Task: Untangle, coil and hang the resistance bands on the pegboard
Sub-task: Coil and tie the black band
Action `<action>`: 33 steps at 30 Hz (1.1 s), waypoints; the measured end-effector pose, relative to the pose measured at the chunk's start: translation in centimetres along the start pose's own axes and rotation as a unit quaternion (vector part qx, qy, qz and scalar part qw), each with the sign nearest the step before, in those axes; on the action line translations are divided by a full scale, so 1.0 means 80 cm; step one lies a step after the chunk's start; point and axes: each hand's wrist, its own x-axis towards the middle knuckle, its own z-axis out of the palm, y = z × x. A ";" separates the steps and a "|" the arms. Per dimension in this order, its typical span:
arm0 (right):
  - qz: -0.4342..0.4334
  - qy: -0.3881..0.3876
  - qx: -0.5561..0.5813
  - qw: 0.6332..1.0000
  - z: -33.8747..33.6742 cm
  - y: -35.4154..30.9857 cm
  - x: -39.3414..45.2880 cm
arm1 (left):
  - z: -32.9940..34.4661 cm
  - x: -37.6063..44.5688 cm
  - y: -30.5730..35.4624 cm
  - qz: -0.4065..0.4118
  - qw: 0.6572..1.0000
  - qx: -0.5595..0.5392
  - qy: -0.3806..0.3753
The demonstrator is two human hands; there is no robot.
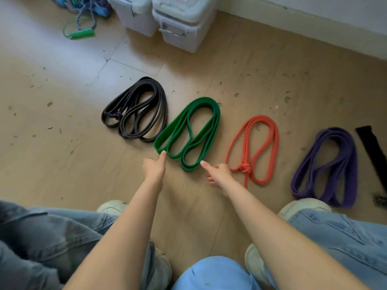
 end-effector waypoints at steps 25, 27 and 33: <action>0.080 0.128 0.299 0.942 0.054 -0.034 -0.007 | 0.024 0.027 0.027 -0.064 0.916 -0.375 -0.128; 0.090 0.116 0.231 0.962 0.049 -0.042 -0.016 | 0.022 0.030 0.029 -0.050 0.933 -0.335 -0.119; -0.011 0.148 -0.207 0.967 0.020 -0.043 -0.044 | 0.013 0.038 0.032 -0.038 0.940 -0.320 -0.113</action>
